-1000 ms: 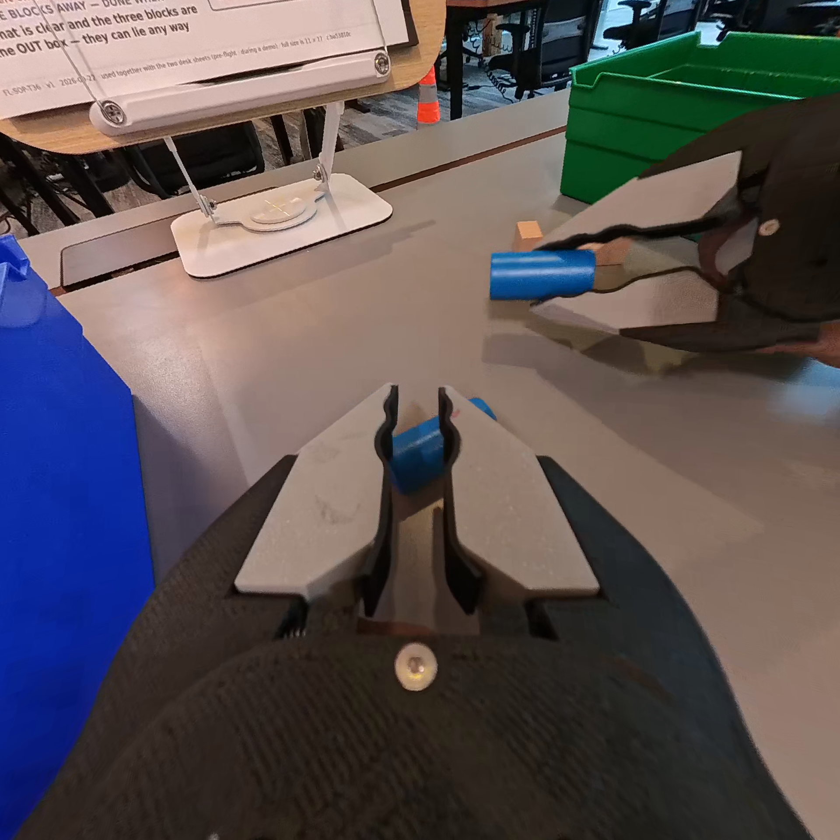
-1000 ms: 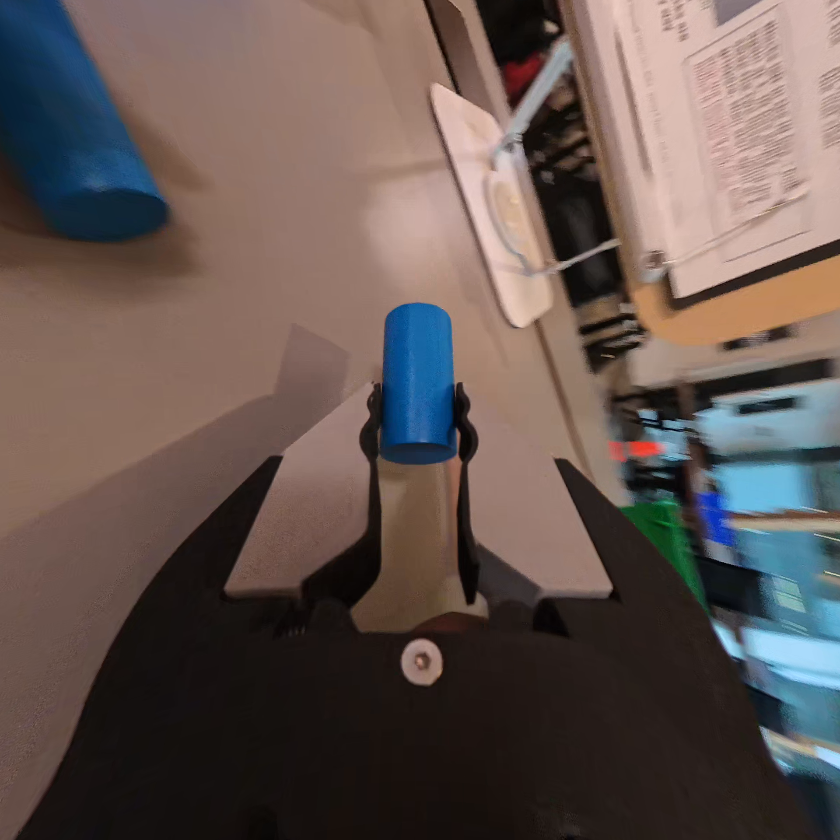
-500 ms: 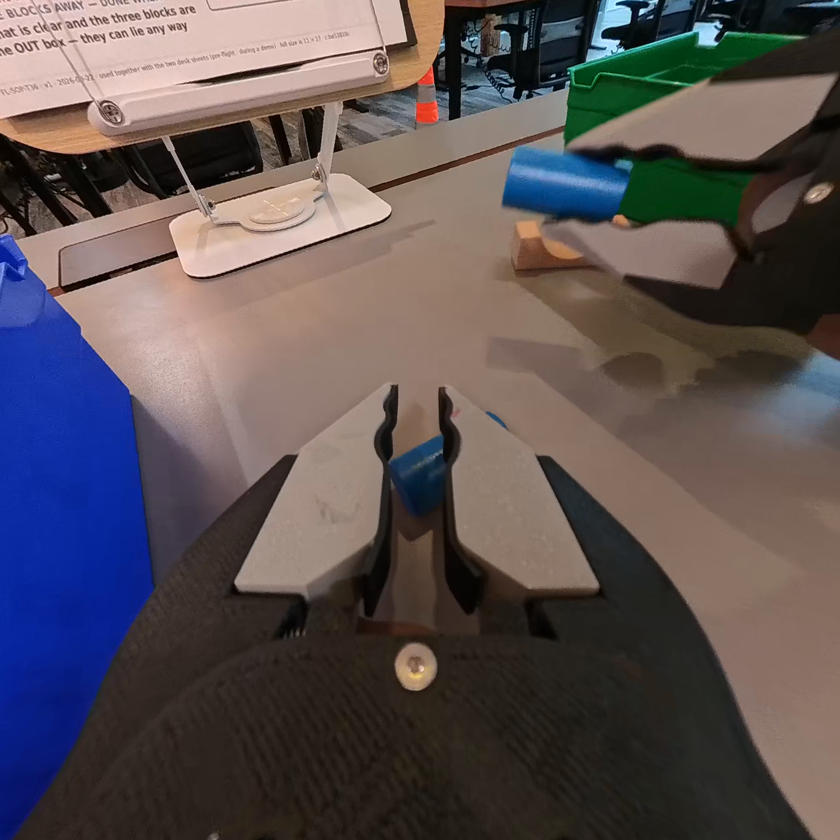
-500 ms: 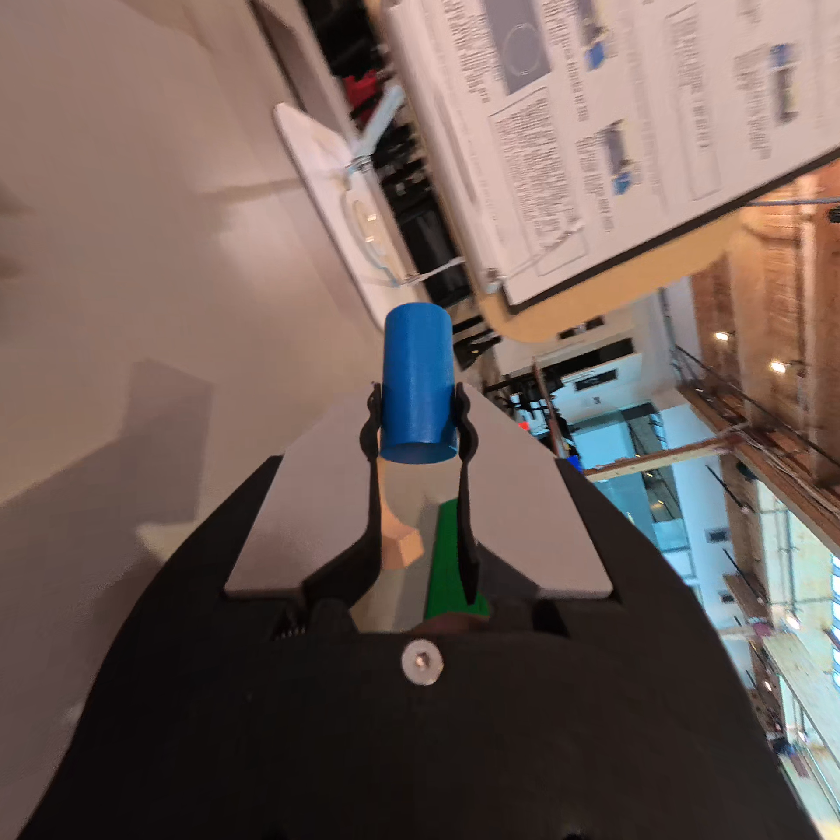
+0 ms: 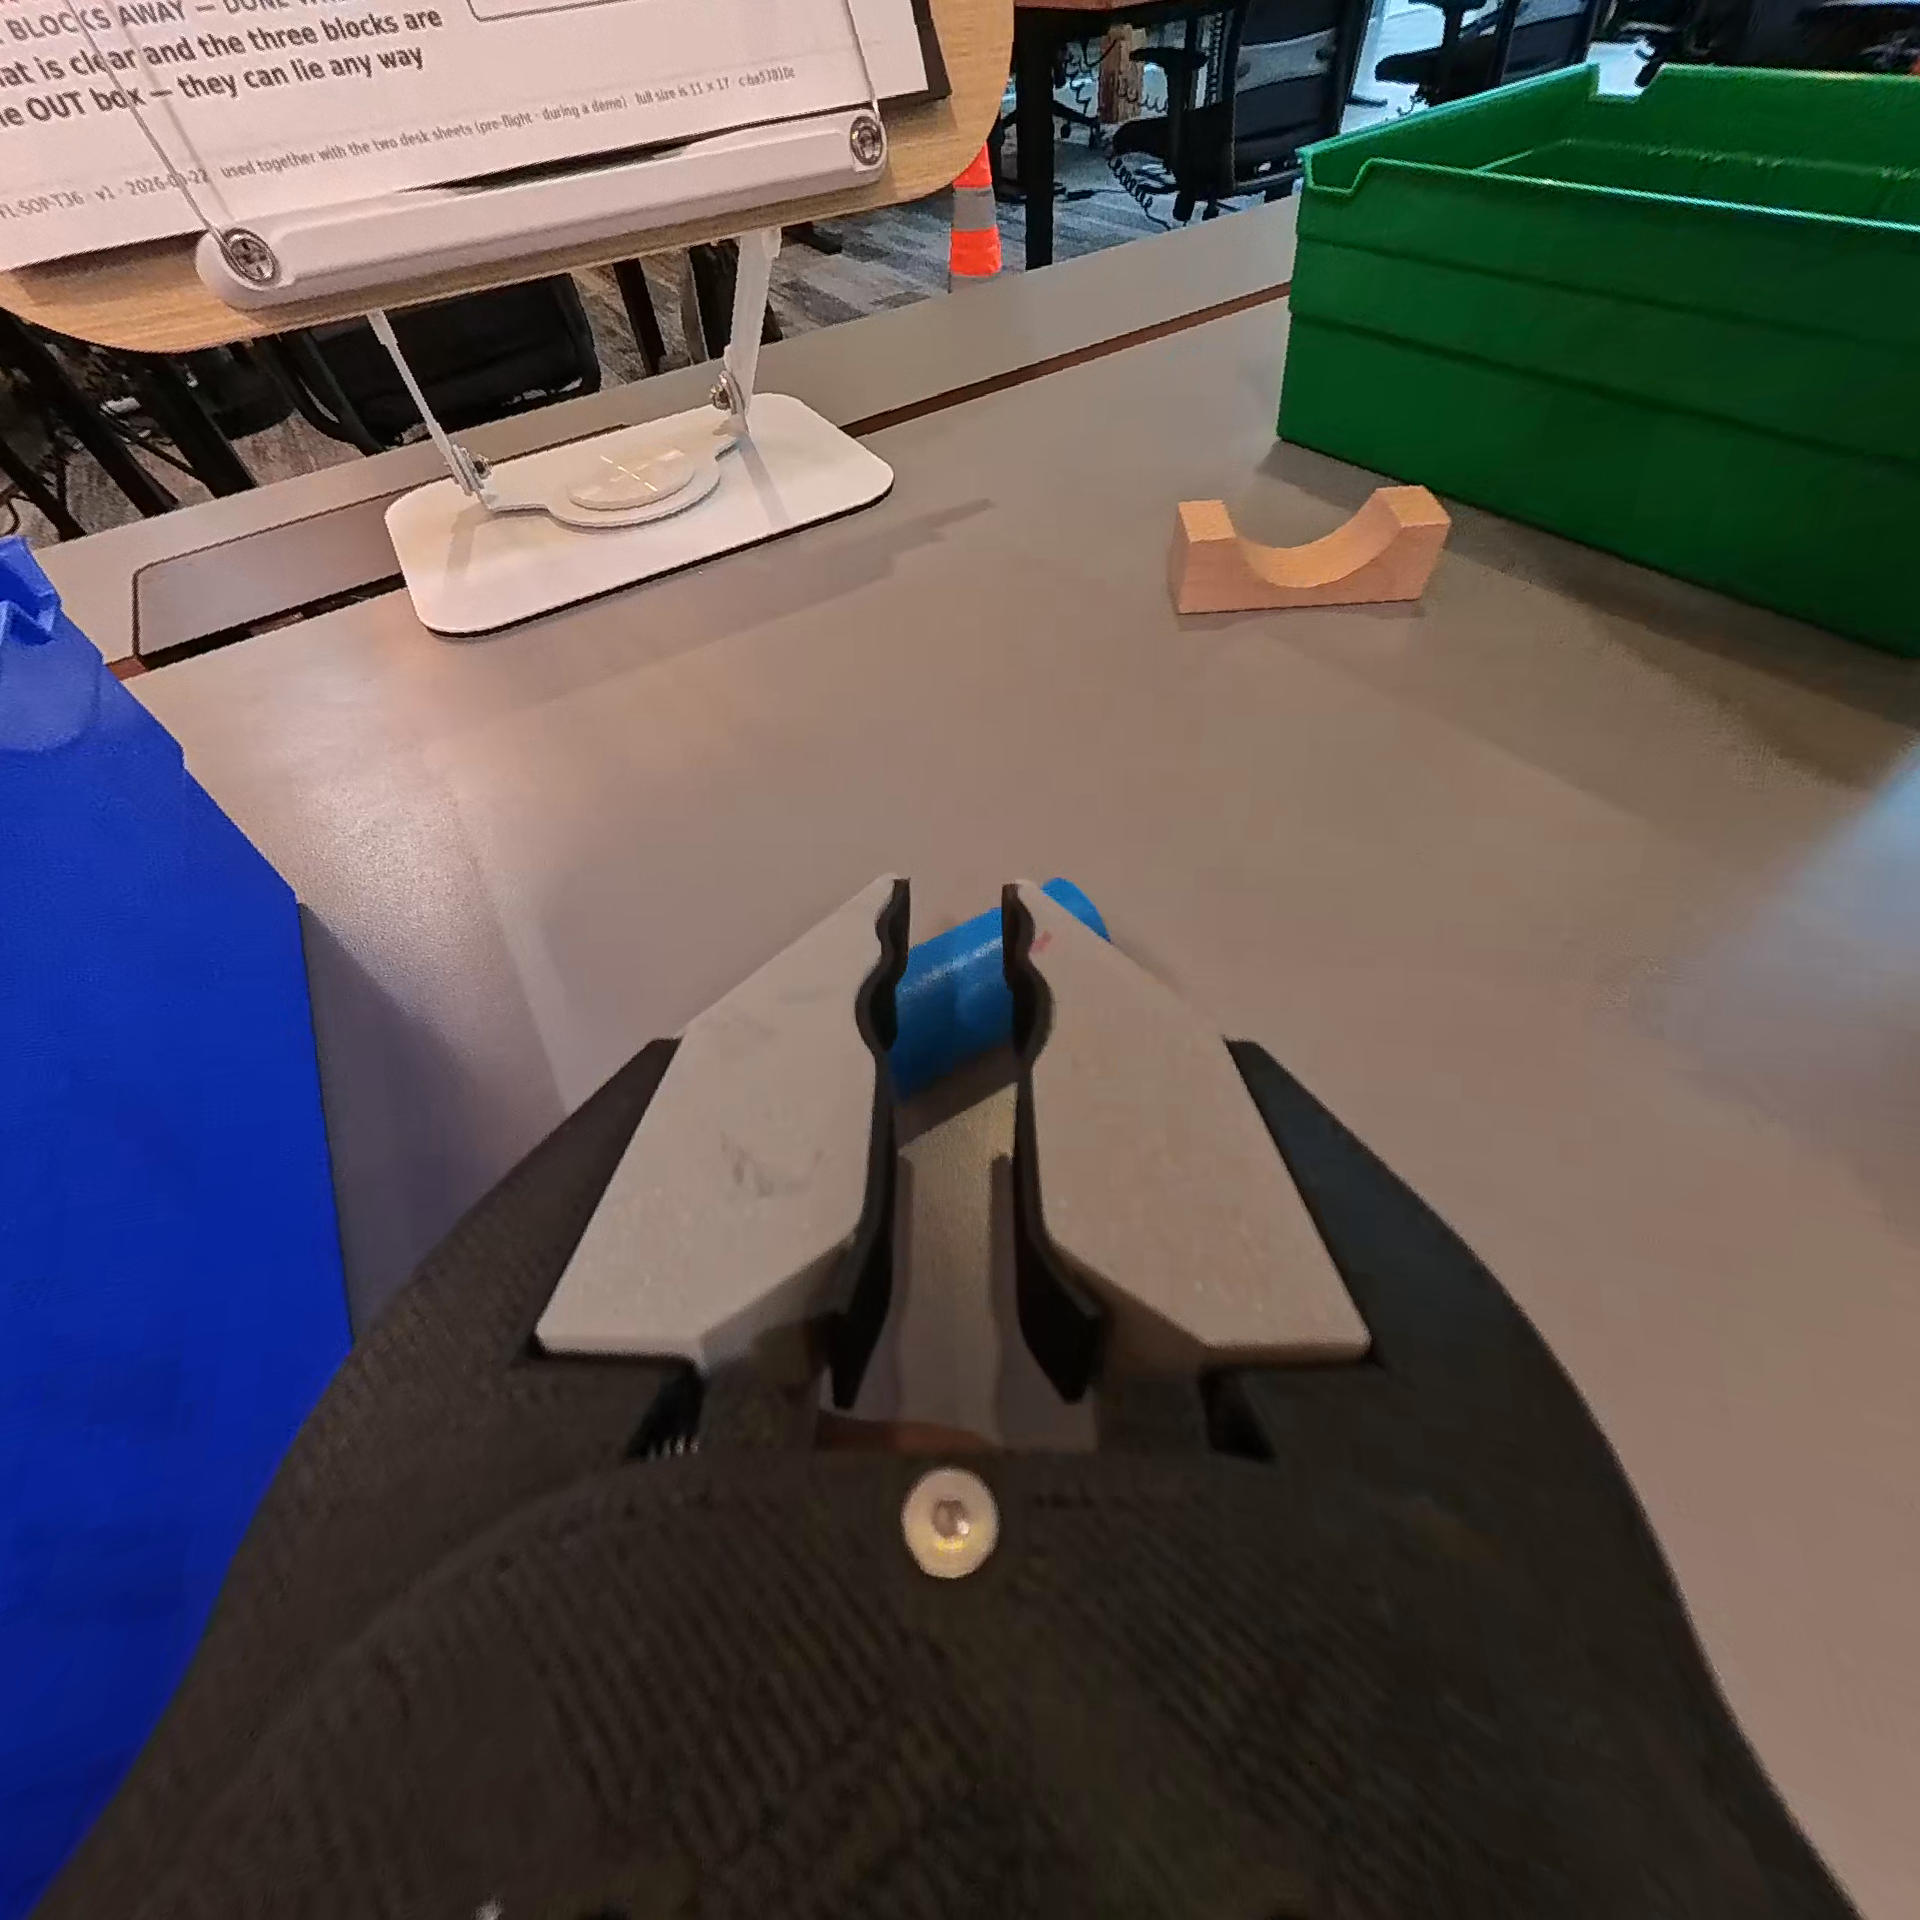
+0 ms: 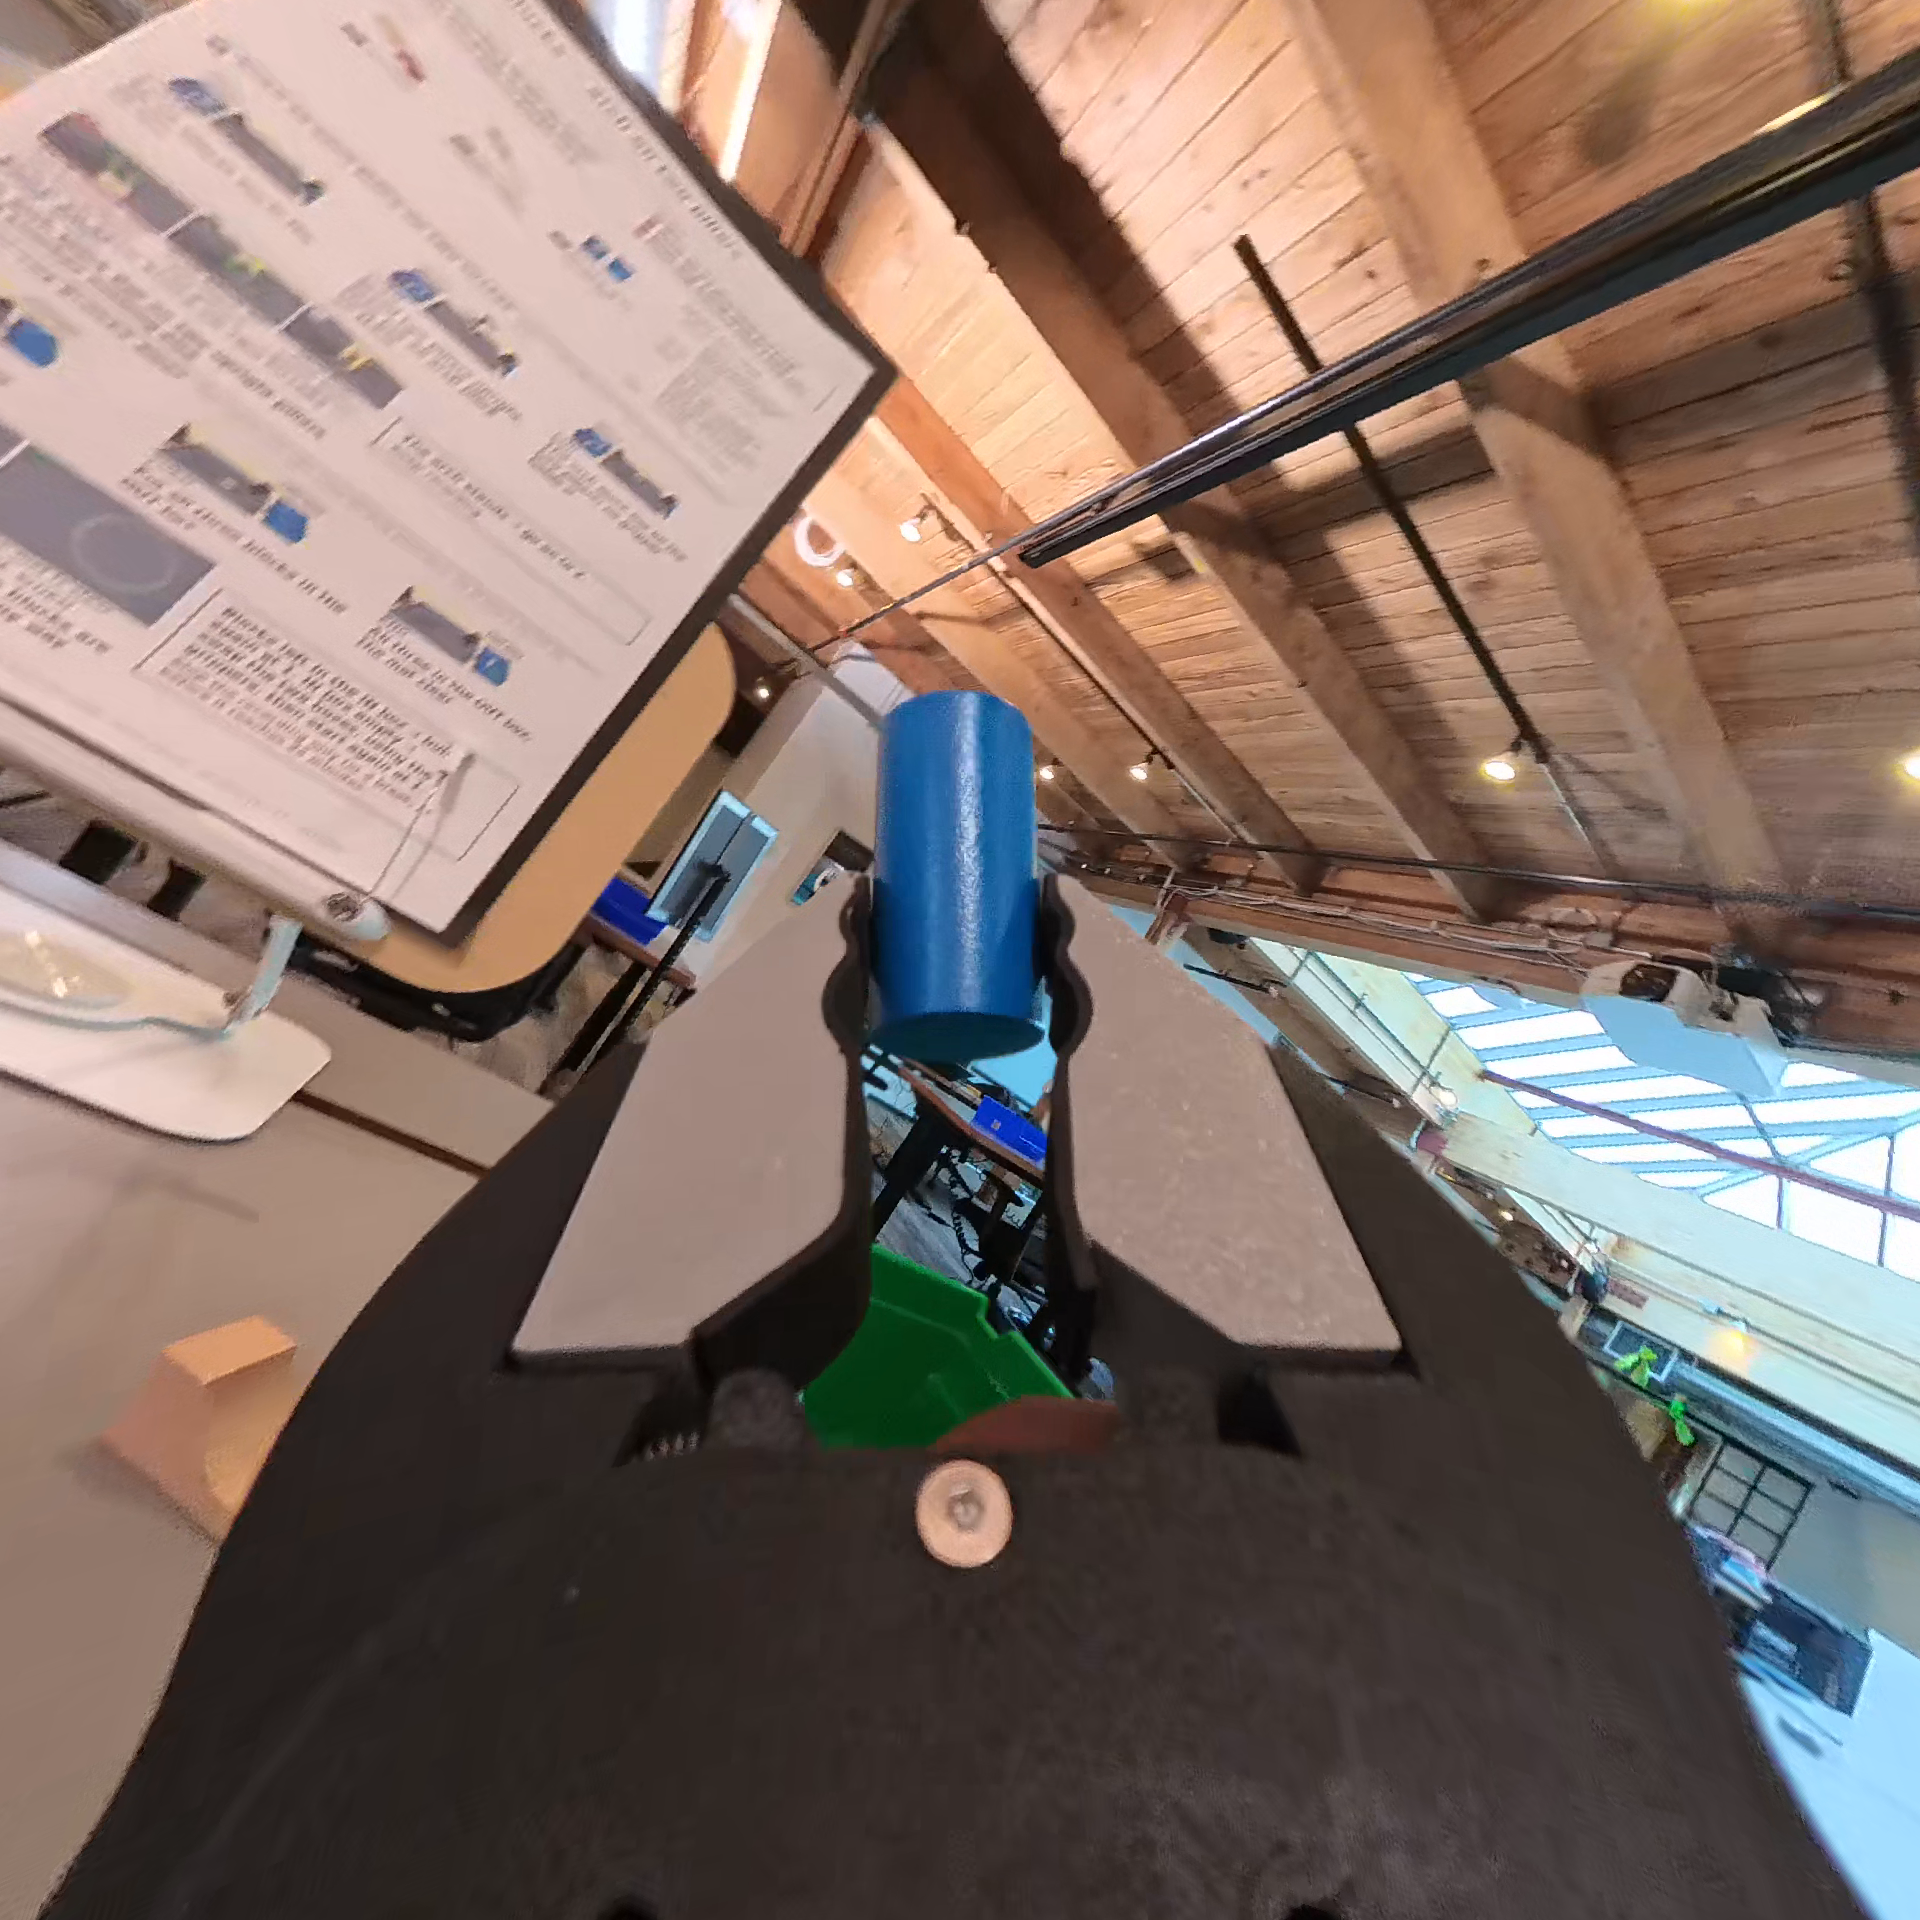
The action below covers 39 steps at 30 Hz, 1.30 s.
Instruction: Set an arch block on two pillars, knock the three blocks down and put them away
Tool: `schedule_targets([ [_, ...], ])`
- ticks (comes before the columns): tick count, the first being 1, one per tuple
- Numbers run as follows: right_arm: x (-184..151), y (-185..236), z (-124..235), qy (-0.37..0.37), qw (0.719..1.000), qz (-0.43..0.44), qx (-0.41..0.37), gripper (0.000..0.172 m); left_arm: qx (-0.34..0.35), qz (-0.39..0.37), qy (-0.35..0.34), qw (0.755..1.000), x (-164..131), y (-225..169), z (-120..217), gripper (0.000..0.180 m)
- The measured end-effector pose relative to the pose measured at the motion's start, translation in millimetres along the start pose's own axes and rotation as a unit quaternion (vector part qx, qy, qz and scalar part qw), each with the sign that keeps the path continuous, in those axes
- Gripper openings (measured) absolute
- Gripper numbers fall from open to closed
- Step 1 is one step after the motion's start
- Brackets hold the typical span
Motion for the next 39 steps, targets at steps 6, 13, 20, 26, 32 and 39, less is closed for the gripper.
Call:
schedule_targets([
  [6, -41, -70, -5, 0.074, 0.991, -0.097, -0.061, 0.029, -0.001, 0.001, 0.001, 1.000, 0, 0, 0, 0.015],
  [13, -185, -43, -47, 0.421, 0.886, -0.127, 0.151, 0.030, -0.001, -0.004, 0.006, 1.000, 0, -1, -1, 0.015],
  [20, -106, -68, -34, 0.207, 0.951, -0.189, 0.128, 0.024, -0.001, -0.004, 0.006, 1.000, -1, -1, -1, 0.015],
  [26, 4, 49, 28, 0.013, 0.855, -0.209, 0.475, 0.019, 0.031, 0.026, 0.000, 0.999, -1, 11, 2, 0.012],
  [32, 20, 178, 91, 0.055, 0.685, -0.078, 0.722, 0.041, 0.030, 0.079, -0.025, 0.996, 0, 25, 8, 0.017],
  [39, 0, 232, 80, 0.114, 0.632, -0.020, 0.767, 0.043, 0.037, 0.068, -0.026, 0.997, 0, 24, 8, 0.017],
])
Point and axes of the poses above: each gripper's, where its closed fingertips meet, z back along the fingers, x out of its top, y = z × x across the jaws, the point moved 5 cm from there along z, back along the fingers, and after that the axes turned 10 degrees about y, right-handed, at the moved point
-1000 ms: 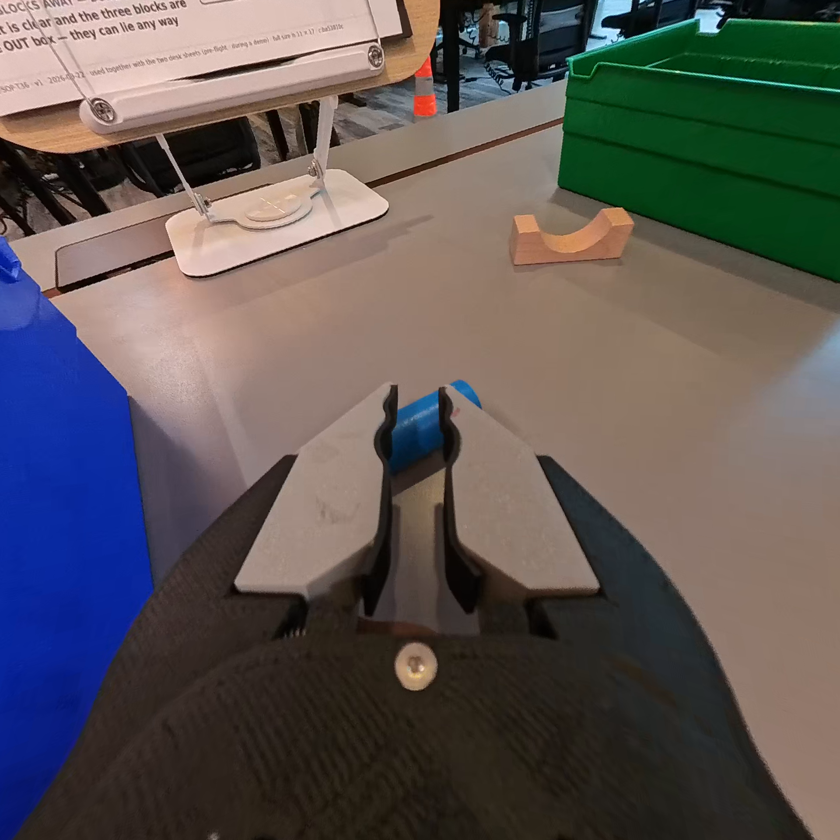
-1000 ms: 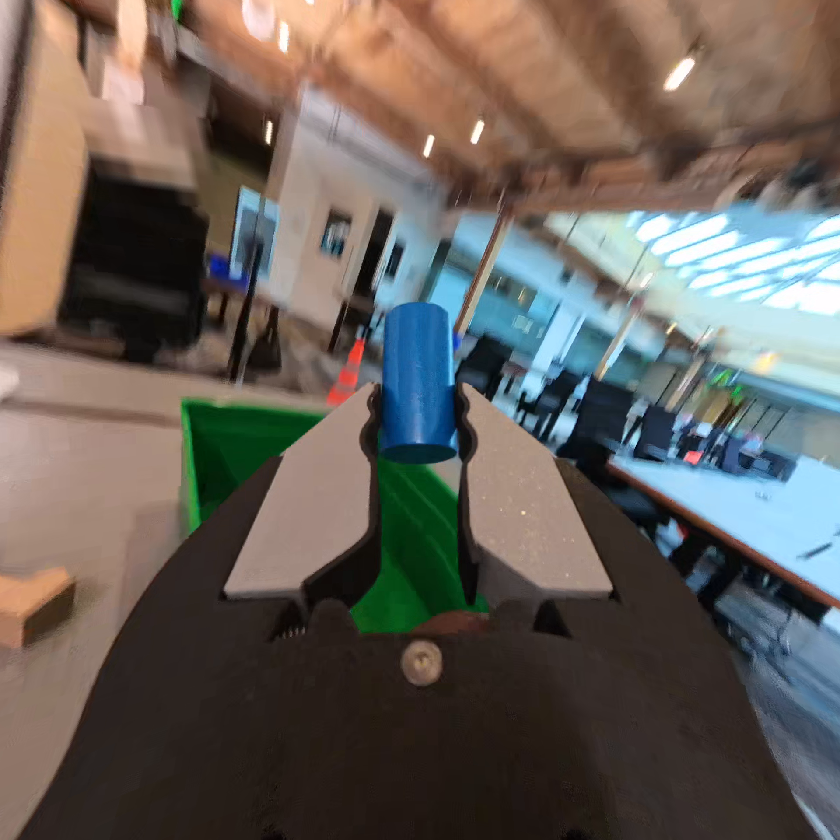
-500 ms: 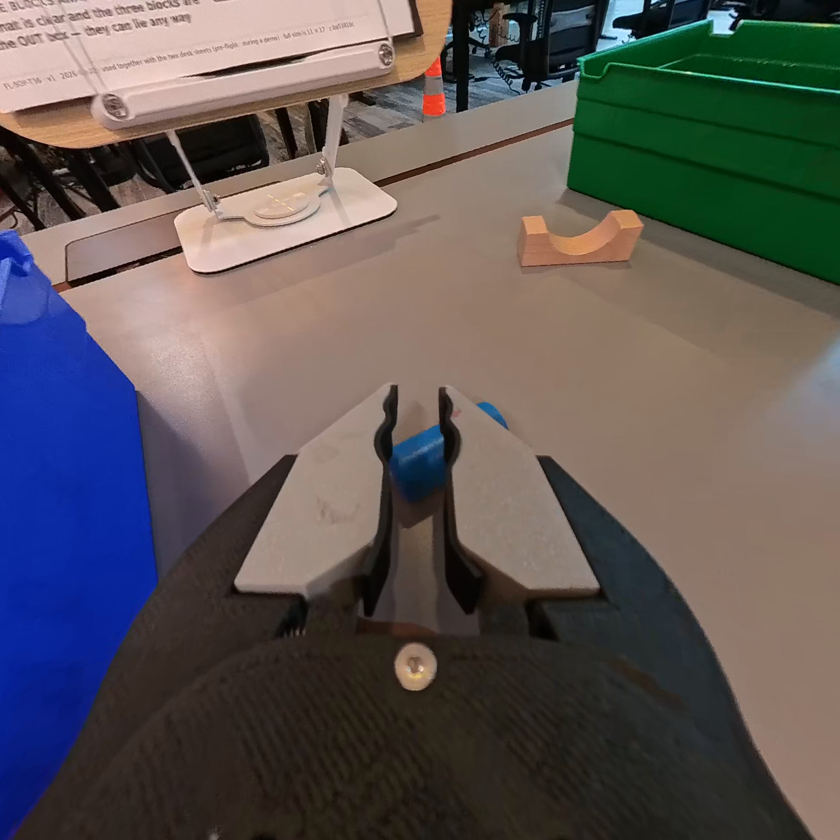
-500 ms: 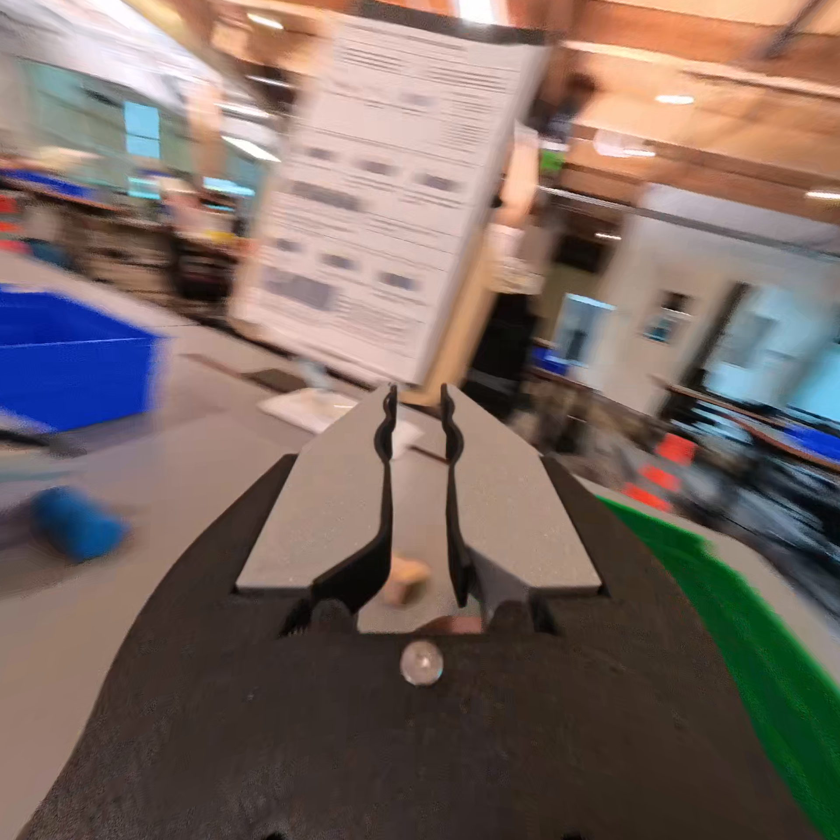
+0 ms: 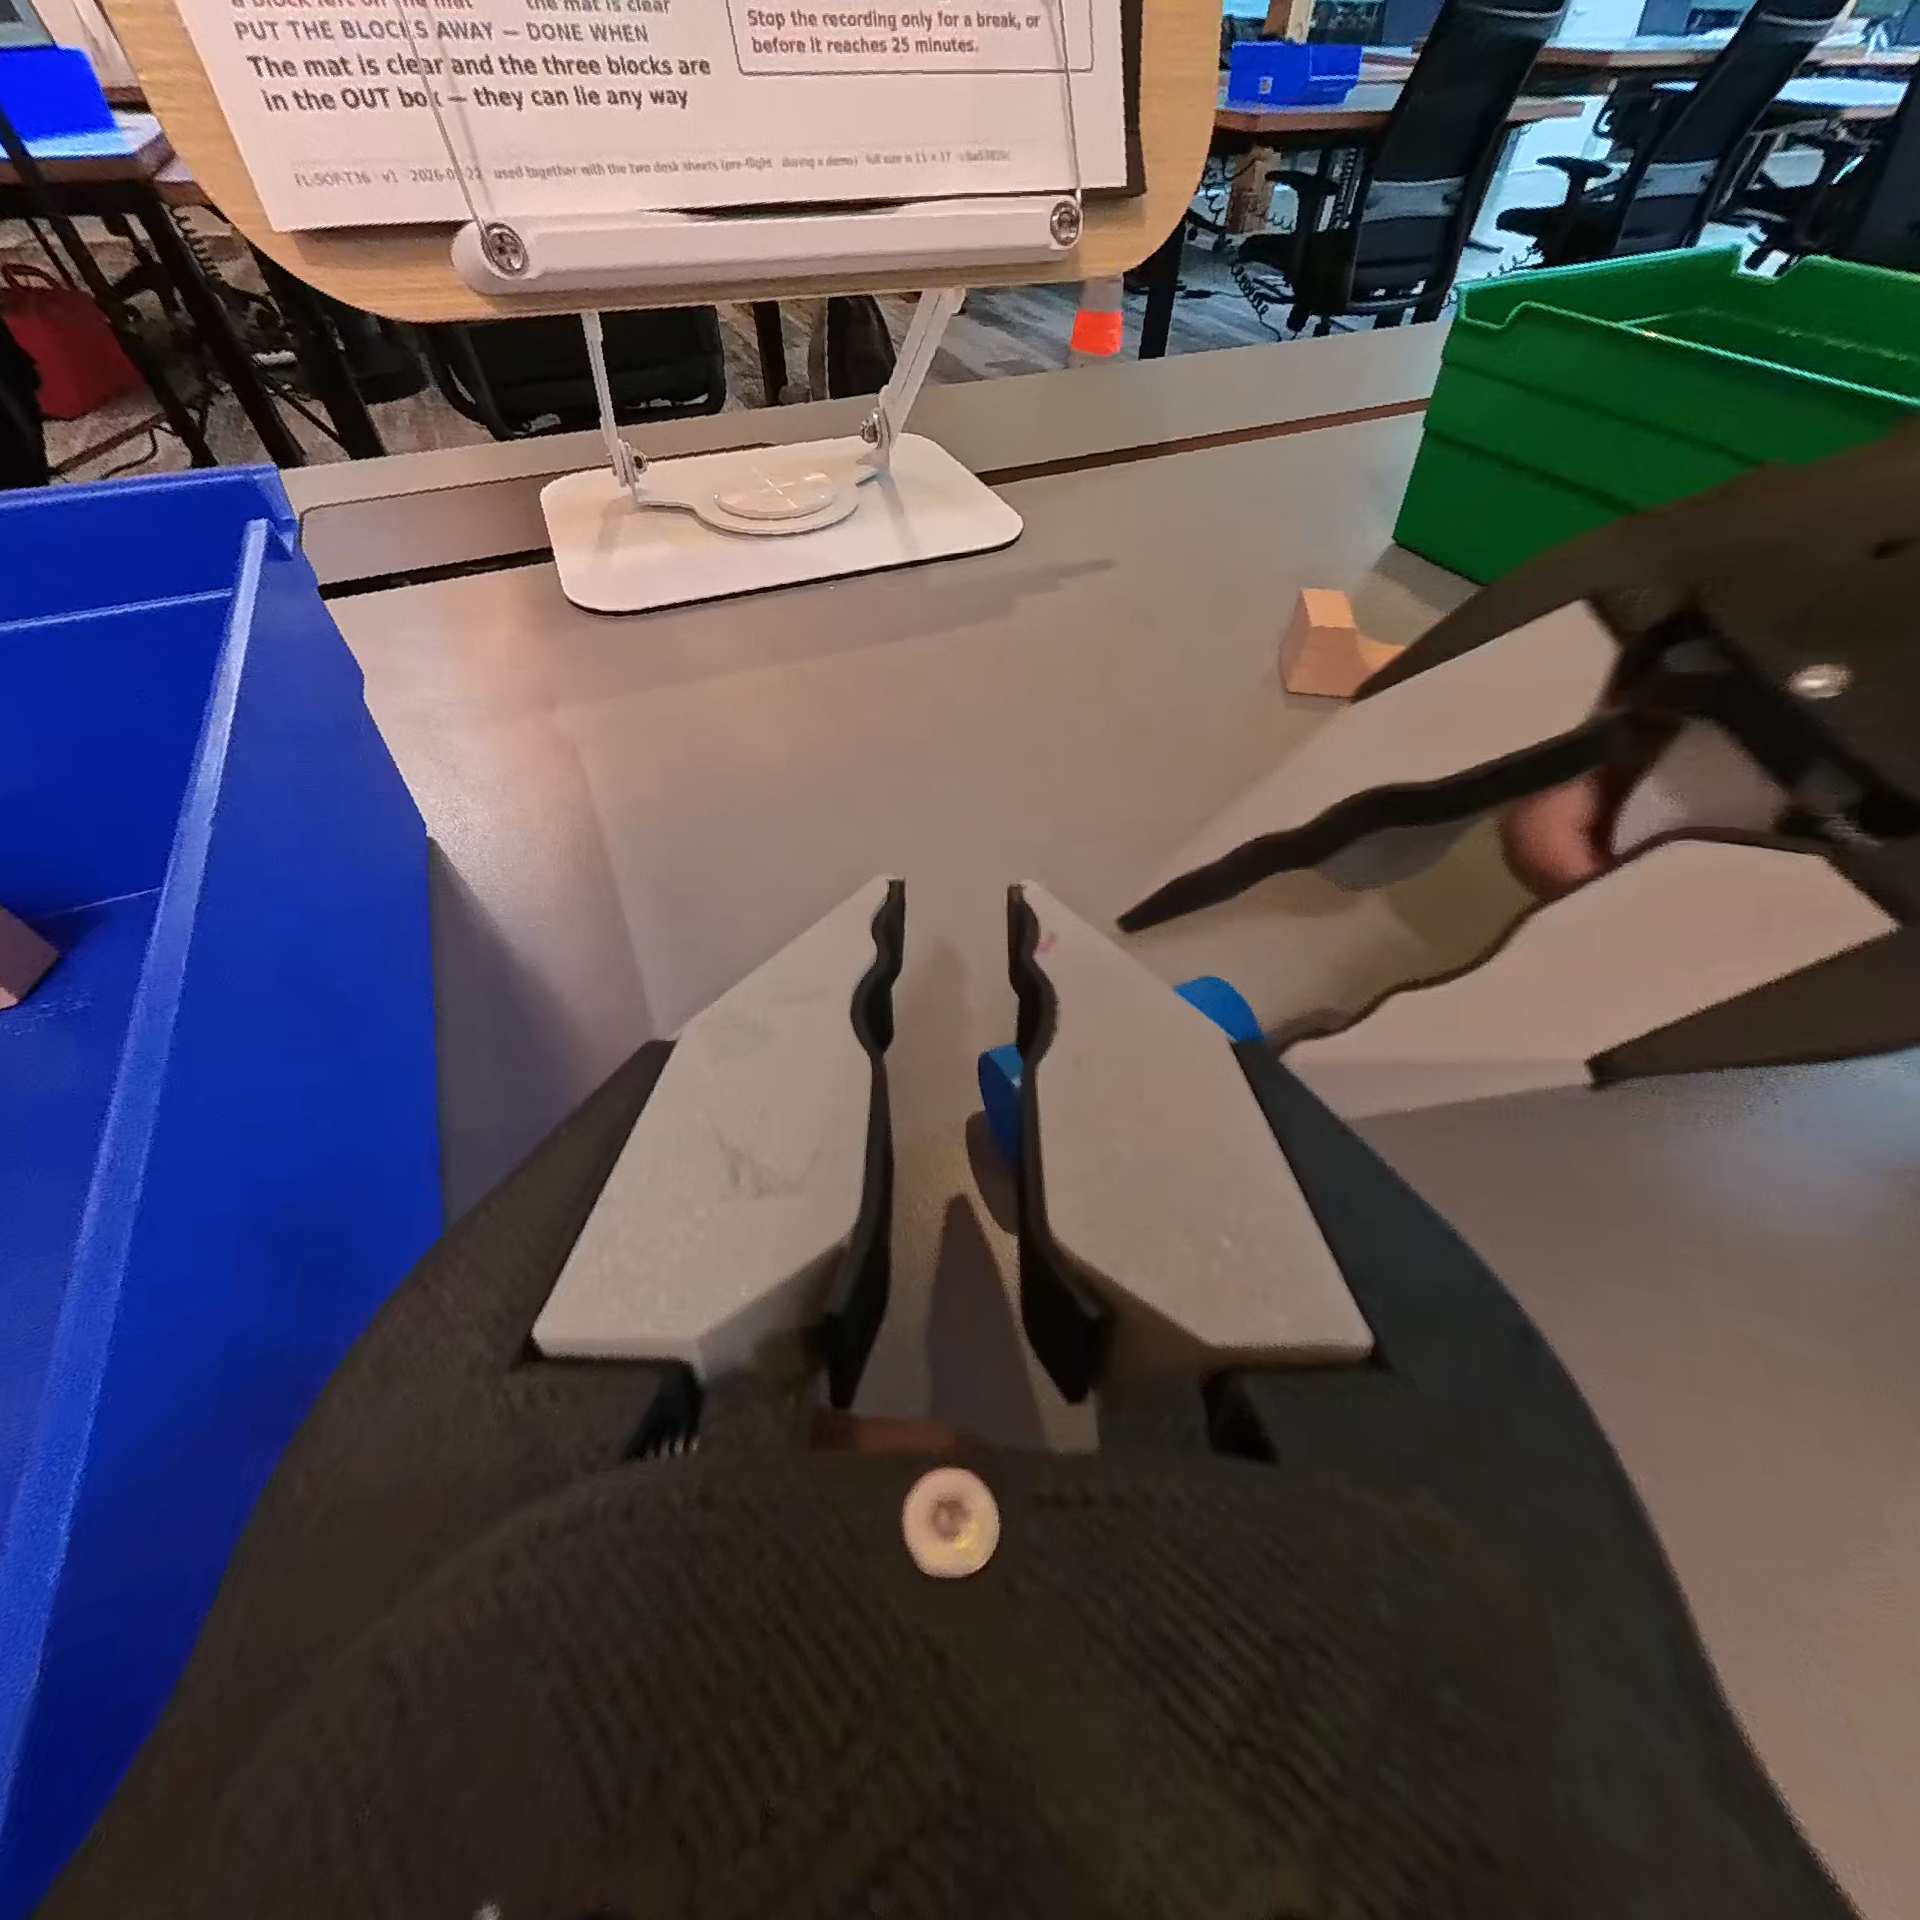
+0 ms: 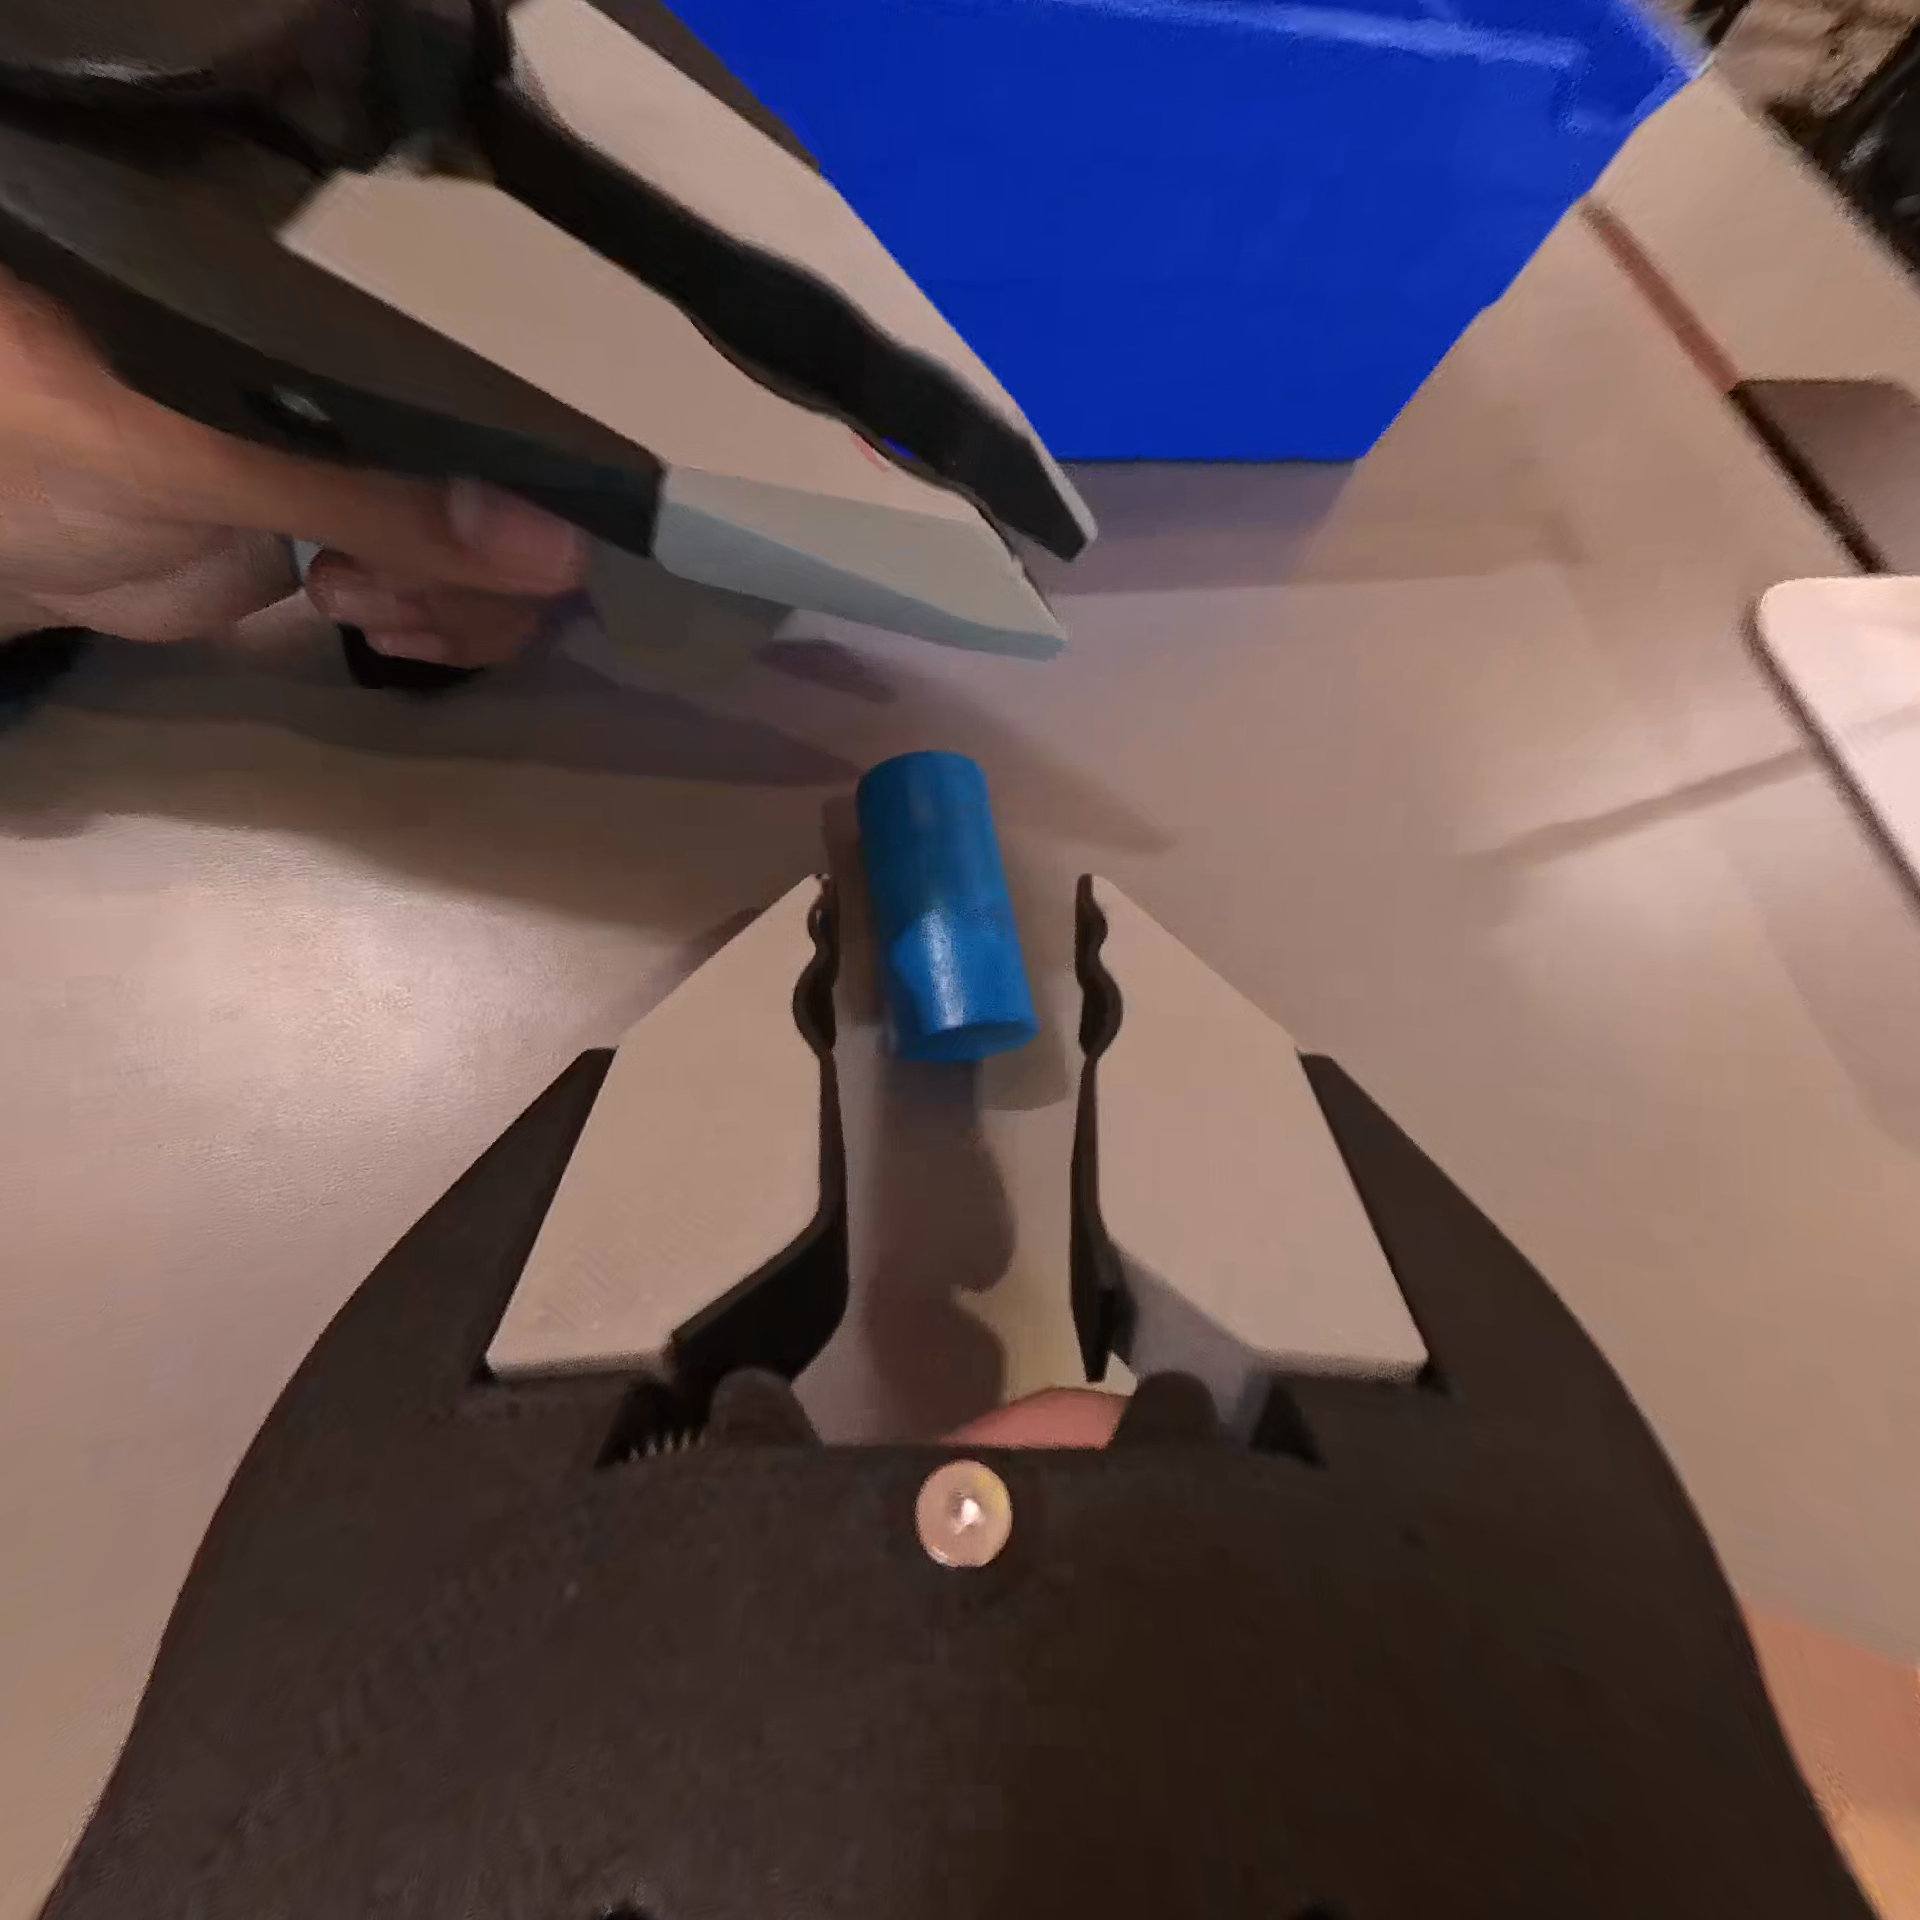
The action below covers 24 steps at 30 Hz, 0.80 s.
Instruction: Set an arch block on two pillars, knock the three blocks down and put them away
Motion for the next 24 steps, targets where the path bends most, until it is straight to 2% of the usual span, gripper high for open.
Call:
schedule_targets([
  [3, -17, -1, -23, 0.060, 0.997, -0.016, 0.050, 0.041, -0.003, 0.003, 0.001, 1.000, 0, 0, 0, 0.017],
  [4, -15, 0, -22, 0.053, 0.995, -0.025, 0.076, 0.030, -0.004, 0.002, 0.001, 1.000, 0, 0, 0, 0.017],
  [12, -15, -2, -21, 0.051, 0.998, -0.009, 0.028, 0.030, 0.000, -0.004, 0.000, 1.000, 0, -1, 0, 0.018],
  [15, -12, -5, -15, 0.027, 1.000, -0.005, -0.007, 0.030, 0.001, 0.001, -0.004, 1.000, 0, 1, 1, 0.018],
  [16, -12, -10, -11, 0.021, 0.999, -0.004, -0.039, 0.030, 0.000, 0.001, -0.004, 1.000, 0, 1, 1, 0.018],
  [18, -15, -28, 2, 0.029, 0.988, 0.015, -0.154, 0.030, -0.001, -0.002, -0.003, 1.000, 0, 0, 1, 0.018],
  [19, -17, -40, 11, 0.043, 0.971, 0.033, -0.232, 0.030, 0.000, -0.005, -0.003, 1.000, 0, -1, 1, 0.018],
  [20, -20, -52, 22, 0.064, 0.943, 0.058, -0.322, 0.030, 0.000, -0.008, -0.002, 1.000, 0, -2, 0, 0.018],
  [22, -17, -69, 51, 0.099, 0.852, 0.124, -0.499, 0.030, 0.000, -0.013, -0.001, 1.000, 0, -3, 0, 0.018],
  [23, -9, -70, 65, 0.099, 0.806, 0.153, -0.564, 0.029, 0.001, -0.013, -0.001, 1.000, 0, -3, 0, 0.018],
  [24, -1, -67, 76, 0.082, 0.773, 0.171, -0.605, 0.028, 0.000, -0.013, -0.001, 1.000, 0, -3, 0, 0.018],
])
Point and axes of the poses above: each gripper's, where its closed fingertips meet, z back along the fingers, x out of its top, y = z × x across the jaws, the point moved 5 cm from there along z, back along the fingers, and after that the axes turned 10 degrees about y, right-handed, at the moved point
